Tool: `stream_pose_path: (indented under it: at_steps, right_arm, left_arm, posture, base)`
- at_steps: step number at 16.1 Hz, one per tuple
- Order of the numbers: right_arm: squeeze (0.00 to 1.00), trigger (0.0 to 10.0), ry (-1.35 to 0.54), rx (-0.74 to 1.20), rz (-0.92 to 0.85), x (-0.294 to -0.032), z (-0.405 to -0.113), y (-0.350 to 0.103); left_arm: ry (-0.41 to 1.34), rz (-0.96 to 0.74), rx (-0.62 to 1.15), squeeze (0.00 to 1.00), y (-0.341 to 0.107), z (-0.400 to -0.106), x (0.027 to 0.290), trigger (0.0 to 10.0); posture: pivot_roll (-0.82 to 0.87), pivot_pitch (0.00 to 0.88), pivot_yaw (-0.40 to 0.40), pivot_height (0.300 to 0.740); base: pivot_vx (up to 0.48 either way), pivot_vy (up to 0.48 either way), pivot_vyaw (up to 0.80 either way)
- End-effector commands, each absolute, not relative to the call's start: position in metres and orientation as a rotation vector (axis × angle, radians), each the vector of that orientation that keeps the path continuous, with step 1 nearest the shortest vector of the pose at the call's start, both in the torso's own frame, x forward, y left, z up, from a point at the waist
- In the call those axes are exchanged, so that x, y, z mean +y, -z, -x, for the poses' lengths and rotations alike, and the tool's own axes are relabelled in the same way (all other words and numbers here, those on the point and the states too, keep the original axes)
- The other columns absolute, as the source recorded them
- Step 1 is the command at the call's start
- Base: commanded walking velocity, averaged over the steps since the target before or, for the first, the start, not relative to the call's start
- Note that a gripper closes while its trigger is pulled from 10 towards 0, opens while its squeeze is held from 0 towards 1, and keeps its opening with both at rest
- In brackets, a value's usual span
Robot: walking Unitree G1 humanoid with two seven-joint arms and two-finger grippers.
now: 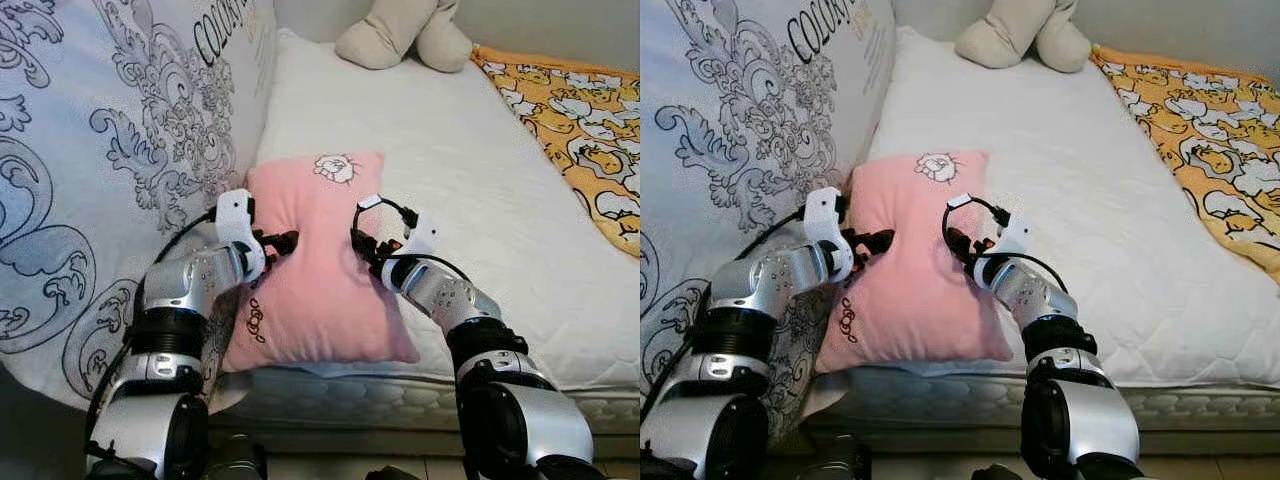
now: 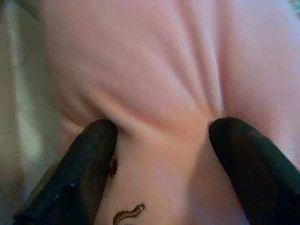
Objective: Clean up the room
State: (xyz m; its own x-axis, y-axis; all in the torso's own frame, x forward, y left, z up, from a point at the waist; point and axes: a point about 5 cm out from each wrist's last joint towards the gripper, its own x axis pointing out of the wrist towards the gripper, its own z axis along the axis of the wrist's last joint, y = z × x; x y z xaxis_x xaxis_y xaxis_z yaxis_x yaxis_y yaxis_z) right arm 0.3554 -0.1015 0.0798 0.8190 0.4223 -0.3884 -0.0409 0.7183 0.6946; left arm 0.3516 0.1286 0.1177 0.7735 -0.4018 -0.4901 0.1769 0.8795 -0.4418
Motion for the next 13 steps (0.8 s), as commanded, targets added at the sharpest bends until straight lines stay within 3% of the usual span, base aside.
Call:
stream_pose_path:
  at_steps: [1, 9, 13]
  right_arm:
    - [0.00, 0.0, -0.305, 0.556, -0.730, -0.096, -0.358, -0.085]
    - [0.00, 0.0, -0.314, 0.529, -0.677, -0.099, -0.358, -0.084]
    - [0.00, 0.0, -0.329, 0.386, -0.561, -0.105, -0.366, -0.105]
  left_arm:
    - [0.408, 0.420, 0.632, 0.00, -0.117, -0.346, 0.109, 0.0]
    - [0.413, 0.423, 0.610, 0.00, -0.113, -0.339, 0.104, 0.0]
    - [0.406, 0.295, 0.369, 0.00, -0.138, -0.345, 0.110, 0.0]
  posture:
    - [0.11, 0.000, -0.111, 0.697]
    - [0.10, 0.000, -0.110, 0.697]
    - [0.10, 0.000, -0.108, 0.697]
  base:
    - [0.000, 0.000, 0.00]
    - [0.000, 0.000, 0.00]
    - [0.000, 0.000, 0.00]
